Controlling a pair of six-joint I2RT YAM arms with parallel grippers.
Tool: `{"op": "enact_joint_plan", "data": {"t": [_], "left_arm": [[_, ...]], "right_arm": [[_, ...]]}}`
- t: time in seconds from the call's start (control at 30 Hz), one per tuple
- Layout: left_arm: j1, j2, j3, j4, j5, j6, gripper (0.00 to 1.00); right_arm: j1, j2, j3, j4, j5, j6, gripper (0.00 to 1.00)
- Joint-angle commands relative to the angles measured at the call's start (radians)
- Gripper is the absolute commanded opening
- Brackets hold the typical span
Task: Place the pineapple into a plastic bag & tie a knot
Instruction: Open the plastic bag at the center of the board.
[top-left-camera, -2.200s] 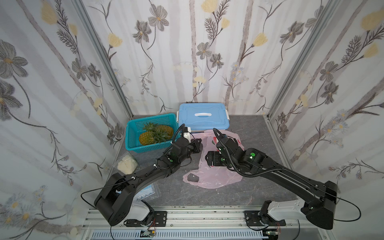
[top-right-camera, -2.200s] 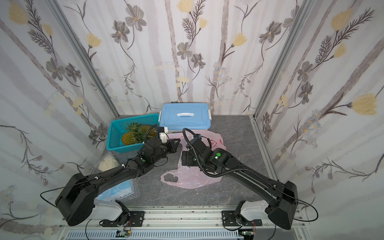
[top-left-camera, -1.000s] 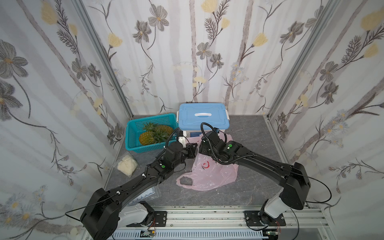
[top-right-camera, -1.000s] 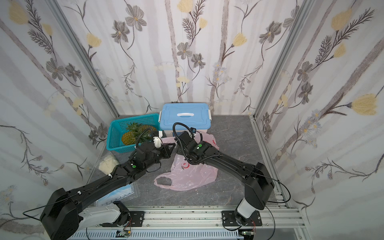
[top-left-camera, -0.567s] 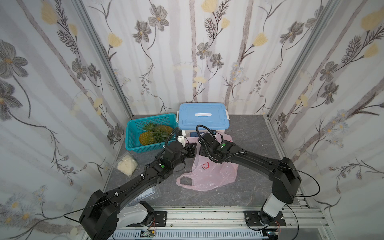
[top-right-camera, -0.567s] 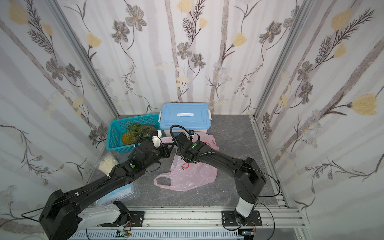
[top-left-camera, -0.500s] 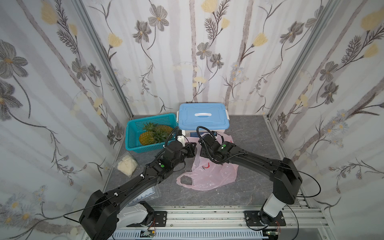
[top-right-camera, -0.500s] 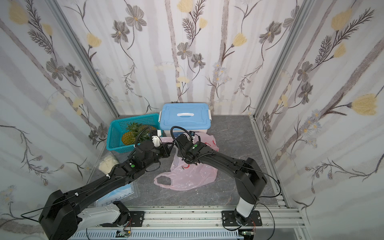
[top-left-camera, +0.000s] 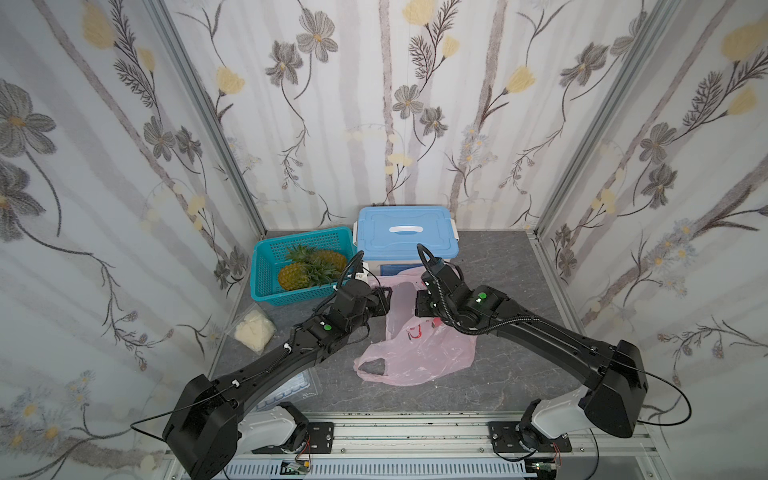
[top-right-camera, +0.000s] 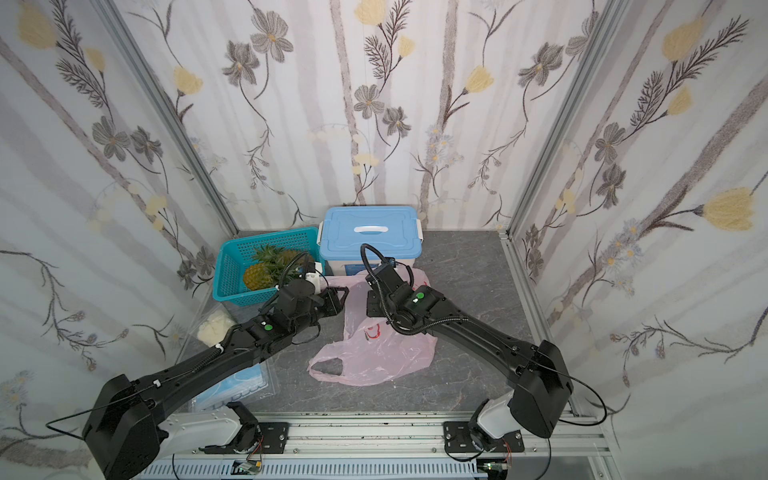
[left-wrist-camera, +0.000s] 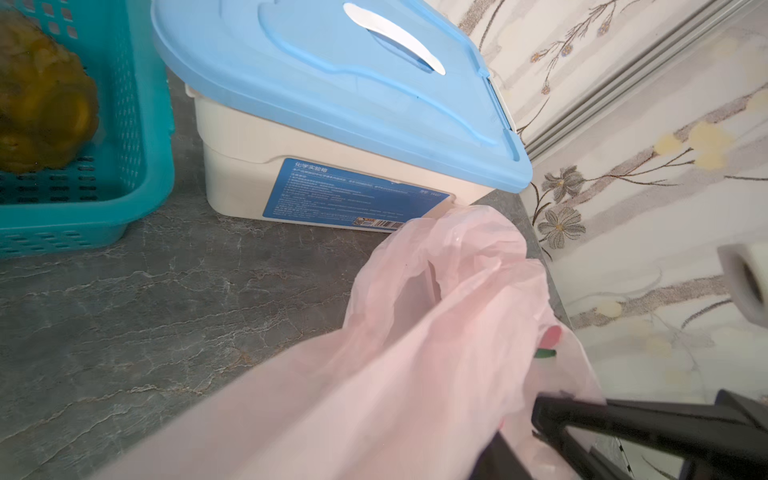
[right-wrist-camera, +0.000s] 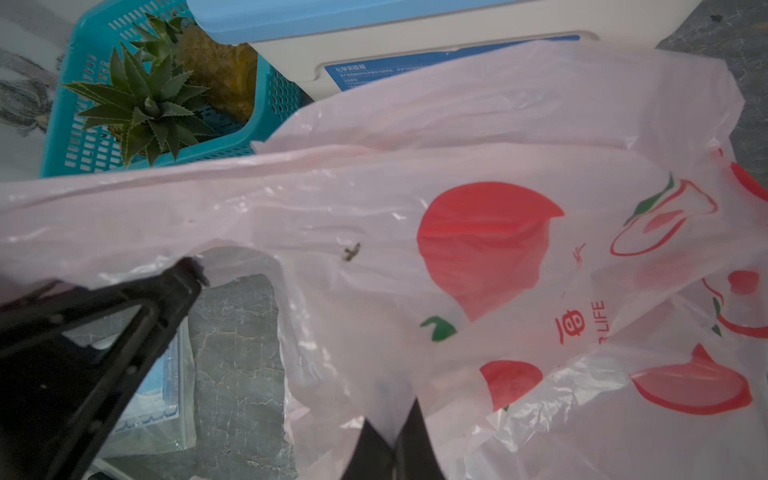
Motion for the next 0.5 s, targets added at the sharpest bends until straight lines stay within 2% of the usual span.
{"op": "enact_joint_plan", "data": {"t": [0.0,0.1,0.17,0.23,0.47], "left_arm": [[0.001,-0.033,-0.01,-0.003,0.144,0.063,0.73],[0.0,-0.051,-0.042,-0.024,0.255,0.064,0.92],[0.0,-0.053,-0.061,-0.071,0.241,0.05,0.97],[0.0,-0.051,-0.075,-0.121,0.201,0.029,1.0],[0.0,-0.021,-0.078,-0.169,0.174,0.001,1.0]], "right_arm": [[-0.029,-0.012,0.006,0.005,-0.17,-0.089,0.0],[-0.091,-0.045,0.024,0.005,-0.27,-0.112,0.0],[-0.105,-0.054,0.034,0.004,-0.319,-0.123,0.0],[-0.12,-0.067,0.034,0.005,-0.355,-0.131,0.0],[-0.165,-0.095,0.034,-0.005,-0.404,-0.167,0.0]]}}
